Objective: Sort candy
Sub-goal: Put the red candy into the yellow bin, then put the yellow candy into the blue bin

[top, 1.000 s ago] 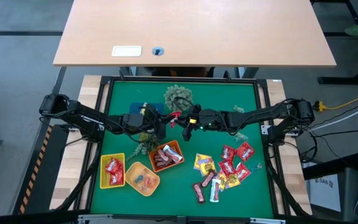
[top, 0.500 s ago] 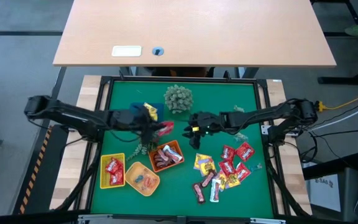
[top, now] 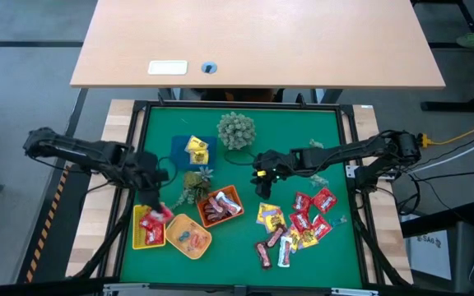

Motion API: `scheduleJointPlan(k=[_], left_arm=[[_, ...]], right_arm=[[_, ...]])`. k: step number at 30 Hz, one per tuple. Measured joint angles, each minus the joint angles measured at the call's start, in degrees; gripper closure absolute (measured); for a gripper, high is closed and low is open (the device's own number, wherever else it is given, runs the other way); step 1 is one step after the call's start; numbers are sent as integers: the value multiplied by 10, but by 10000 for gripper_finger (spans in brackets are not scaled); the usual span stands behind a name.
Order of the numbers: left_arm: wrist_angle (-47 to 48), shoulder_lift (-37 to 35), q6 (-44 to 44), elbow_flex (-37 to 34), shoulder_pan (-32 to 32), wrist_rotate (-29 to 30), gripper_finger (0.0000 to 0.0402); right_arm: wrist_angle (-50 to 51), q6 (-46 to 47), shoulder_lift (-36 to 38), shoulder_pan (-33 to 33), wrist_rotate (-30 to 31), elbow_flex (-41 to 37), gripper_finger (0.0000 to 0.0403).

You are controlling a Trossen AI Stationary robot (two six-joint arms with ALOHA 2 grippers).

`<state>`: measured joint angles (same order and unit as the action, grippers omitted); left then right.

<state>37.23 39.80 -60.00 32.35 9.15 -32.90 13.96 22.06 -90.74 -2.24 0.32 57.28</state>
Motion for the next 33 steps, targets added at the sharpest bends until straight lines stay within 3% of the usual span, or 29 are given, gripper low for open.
scheduleJointPlan(k=[5,12,24,33], left_arm=[[125,-10,-121,0,34,0,384],[220,-7,-152,0,55,10,357],[221,-1,-181,0,68,38,246],[131,0,-175,0,68,127,230]], right_arm=[[-1,0,0,0,0,0,265],[-1,0,0,0,0,0,265],[1,-6,0,0,0,0,265],[87,-60,35,-2,0,0,265]])
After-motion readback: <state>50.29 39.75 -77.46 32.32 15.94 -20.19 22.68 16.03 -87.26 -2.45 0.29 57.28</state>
